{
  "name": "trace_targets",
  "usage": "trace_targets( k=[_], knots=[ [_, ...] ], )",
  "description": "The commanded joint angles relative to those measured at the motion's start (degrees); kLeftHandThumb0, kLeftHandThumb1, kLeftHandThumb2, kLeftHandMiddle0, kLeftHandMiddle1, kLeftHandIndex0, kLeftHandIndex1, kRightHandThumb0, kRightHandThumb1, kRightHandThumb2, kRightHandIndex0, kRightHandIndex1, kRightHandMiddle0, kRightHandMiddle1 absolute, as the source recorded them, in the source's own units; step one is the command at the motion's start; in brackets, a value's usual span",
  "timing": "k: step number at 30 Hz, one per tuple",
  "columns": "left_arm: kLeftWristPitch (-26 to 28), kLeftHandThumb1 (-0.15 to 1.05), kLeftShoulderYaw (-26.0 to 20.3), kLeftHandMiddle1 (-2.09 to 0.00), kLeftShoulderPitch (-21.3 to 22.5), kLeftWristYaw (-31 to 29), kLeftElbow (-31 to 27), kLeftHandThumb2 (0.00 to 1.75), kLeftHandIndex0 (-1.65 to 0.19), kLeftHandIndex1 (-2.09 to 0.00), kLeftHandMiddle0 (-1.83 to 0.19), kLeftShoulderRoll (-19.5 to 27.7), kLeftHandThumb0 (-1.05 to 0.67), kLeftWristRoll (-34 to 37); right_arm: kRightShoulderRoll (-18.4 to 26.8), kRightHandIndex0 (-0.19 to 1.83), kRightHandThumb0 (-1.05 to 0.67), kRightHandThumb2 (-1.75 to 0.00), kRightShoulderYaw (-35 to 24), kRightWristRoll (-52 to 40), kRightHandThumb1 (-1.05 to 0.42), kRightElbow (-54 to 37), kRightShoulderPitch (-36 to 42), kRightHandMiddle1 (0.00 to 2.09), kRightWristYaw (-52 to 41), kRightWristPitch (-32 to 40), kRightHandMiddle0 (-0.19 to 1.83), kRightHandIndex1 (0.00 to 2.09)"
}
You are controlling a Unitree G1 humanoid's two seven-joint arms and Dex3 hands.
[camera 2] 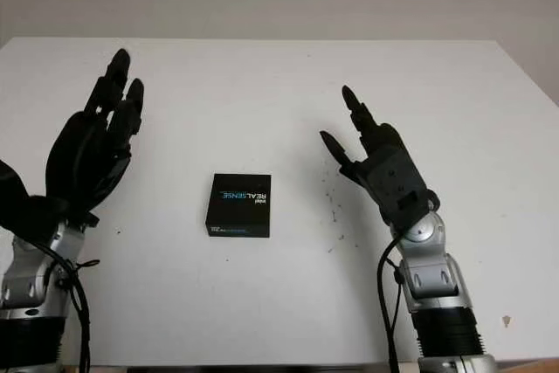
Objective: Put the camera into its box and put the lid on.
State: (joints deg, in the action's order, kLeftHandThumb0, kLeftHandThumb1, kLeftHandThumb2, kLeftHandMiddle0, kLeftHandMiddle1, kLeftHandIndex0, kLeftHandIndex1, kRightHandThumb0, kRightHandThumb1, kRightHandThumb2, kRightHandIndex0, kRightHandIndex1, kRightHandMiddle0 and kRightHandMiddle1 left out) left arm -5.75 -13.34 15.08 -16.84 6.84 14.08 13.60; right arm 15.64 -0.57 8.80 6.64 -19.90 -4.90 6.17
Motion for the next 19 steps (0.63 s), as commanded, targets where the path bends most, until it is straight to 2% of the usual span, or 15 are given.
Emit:
trace_targets(
  k=[1, 12, 19],
  knots=[
    [-2.56, 1.05, 0.02, 0.00, -0.29, 1.10, 2.21, 0.45, 0.19, 0.00, 0.19, -0.72, -0.73, -1.25, -0.75, 0.01, -0.60, -0.50, -0.28, -0.35, -1.05, 0.13, -1.43, 0.05, 0.71, -0.79, 0.03, 0.03],
    [-6.02, 1.05, 1.46, 0.00, -2.25, 5.45, 3.94, 0.55, 0.19, 0.00, 0.19, -2.73, -0.72, -4.41, -3.33, -0.08, -0.66, -0.58, -0.38, -1.60, -1.05, 1.44, -3.62, 0.02, 1.81, 1.09, -0.06, 0.00],
    [-5.12, 1.05, 1.44, 0.00, -2.41, 5.79, 3.58, 0.48, 0.19, 0.00, 0.19, -3.62, -0.74, -3.47, -4.39, -0.12, -0.62, -0.58, -1.14, -4.64, -1.05, 2.19, -4.45, 0.02, 1.13, 1.21, -0.10, 0.00]
  ],
)
